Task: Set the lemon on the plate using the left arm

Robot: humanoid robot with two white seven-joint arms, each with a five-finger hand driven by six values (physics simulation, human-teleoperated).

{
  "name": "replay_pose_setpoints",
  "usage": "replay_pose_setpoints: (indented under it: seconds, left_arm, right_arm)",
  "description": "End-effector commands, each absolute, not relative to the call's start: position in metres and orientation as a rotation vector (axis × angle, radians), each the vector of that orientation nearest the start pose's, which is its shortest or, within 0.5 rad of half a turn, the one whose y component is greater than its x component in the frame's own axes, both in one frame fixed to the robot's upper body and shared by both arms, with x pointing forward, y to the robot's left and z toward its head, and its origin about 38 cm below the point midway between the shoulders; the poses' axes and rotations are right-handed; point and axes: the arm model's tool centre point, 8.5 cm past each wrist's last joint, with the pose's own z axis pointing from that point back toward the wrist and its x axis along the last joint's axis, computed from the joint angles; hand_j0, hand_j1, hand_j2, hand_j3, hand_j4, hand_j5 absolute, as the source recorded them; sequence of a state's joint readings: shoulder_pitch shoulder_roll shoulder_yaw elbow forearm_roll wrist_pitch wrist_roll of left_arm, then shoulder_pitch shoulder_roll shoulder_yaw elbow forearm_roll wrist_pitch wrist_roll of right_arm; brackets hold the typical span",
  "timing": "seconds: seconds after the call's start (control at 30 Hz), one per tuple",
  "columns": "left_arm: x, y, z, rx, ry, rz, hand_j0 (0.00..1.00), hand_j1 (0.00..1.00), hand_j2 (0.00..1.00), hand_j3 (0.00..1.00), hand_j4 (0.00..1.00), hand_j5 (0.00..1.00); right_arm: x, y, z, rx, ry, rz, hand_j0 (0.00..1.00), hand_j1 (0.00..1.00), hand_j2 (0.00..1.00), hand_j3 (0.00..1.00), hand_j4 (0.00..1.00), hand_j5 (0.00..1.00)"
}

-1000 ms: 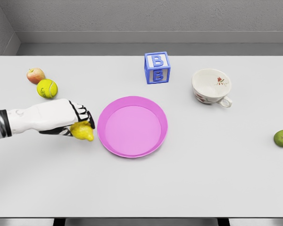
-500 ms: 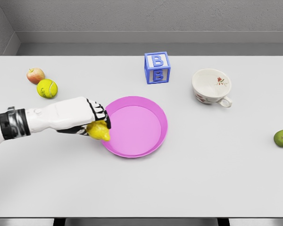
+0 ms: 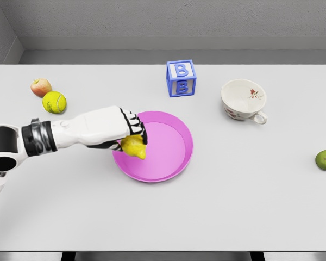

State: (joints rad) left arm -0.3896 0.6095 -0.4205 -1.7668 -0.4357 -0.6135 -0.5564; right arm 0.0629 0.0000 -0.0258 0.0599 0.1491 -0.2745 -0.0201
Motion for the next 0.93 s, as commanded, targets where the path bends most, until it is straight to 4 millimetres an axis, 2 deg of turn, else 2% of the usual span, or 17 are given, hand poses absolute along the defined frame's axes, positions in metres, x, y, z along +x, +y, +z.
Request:
replay_pose_setpoints:
  seconds: [0.0,0.1,0.13,0.17,0.23,0.43,0.47,0.53,0.6,0.73,0.9]
  left_arm:
    - [0.367,0.194,0.210,-0.258,2.306,2.647,0.40,0.40,0.40,0.40,0.40,0.40]
    - [0.368,0.192,0.211,-0.257,2.307,2.640,0.40,0.40,0.40,0.40,0.40,0.40]
    - [0.367,0.191,0.211,-0.249,2.314,2.635,0.50,0.50,0.50,0.50,0.50,0.50]
    - [0.367,0.191,0.213,-0.249,2.326,2.623,0.70,0.70,0.70,0.70,0.70,0.70]
    - [0.368,0.191,0.215,-0.253,2.335,2.613,1.00,1.00,1.00,1.00,1.00,1.00]
    - [0.369,0.196,0.217,-0.264,2.339,2.616,1.00,1.00,1.00,1.00,1.00,1.00]
    - [0.369,0.202,0.222,-0.257,2.343,2.619,1.00,1.00,1.00,1.00,1.00,1.00]
    - [0.368,0.232,0.230,-0.287,2.288,2.696,1.00,1.00,1.00,1.00,1.00,1.00]
    - [0.370,0.259,0.240,-0.391,2.220,2.764,1.00,1.00,1.00,1.00,1.00,1.00]
    - [0.372,0.310,0.246,-0.506,2.106,2.932,1.00,1.00,1.00,1.00,1.00,1.00]
    - [0.377,0.331,0.240,-0.553,2.080,3.016,1.00,1.00,1.00,1.00,1.00,1.00]
  right_arm:
    - [-0.032,-0.269,-0.257,-0.081,-0.148,0.125,1.00,1.00,1.00,1.00,1.00,1.00]
    - [-0.032,-0.269,-0.257,-0.081,-0.148,0.125,1.00,1.00,1.00,1.00,1.00,1.00]
    - [-0.032,-0.269,-0.257,-0.081,-0.148,0.125,1.00,1.00,1.00,1.00,1.00,1.00]
    - [-0.032,-0.269,-0.257,-0.081,-0.148,0.125,1.00,1.00,1.00,1.00,1.00,1.00]
    - [-0.032,-0.269,-0.257,-0.081,-0.148,0.125,1.00,1.00,1.00,1.00,1.00,1.00]
    - [-0.032,-0.269,-0.257,-0.081,-0.148,0.125,1.00,1.00,1.00,1.00,1.00,1.00]
    - [-0.032,-0.269,-0.257,-0.081,-0.148,0.125,1.00,1.00,1.00,1.00,1.00,1.00]
    - [-0.032,-0.269,-0.257,-0.081,-0.148,0.125,1.00,1.00,1.00,1.00,1.00,1.00]
    - [-0.032,-0.269,-0.257,-0.081,-0.148,0.125,1.00,1.00,1.00,1.00,1.00,1.00]
    - [-0.032,-0.269,-0.257,-0.081,-0.148,0.125,1.00,1.00,1.00,1.00,1.00,1.00]
    - [-0.032,-0.269,-0.257,-0.081,-0.148,0.125,1.00,1.00,1.00,1.00,1.00,1.00]
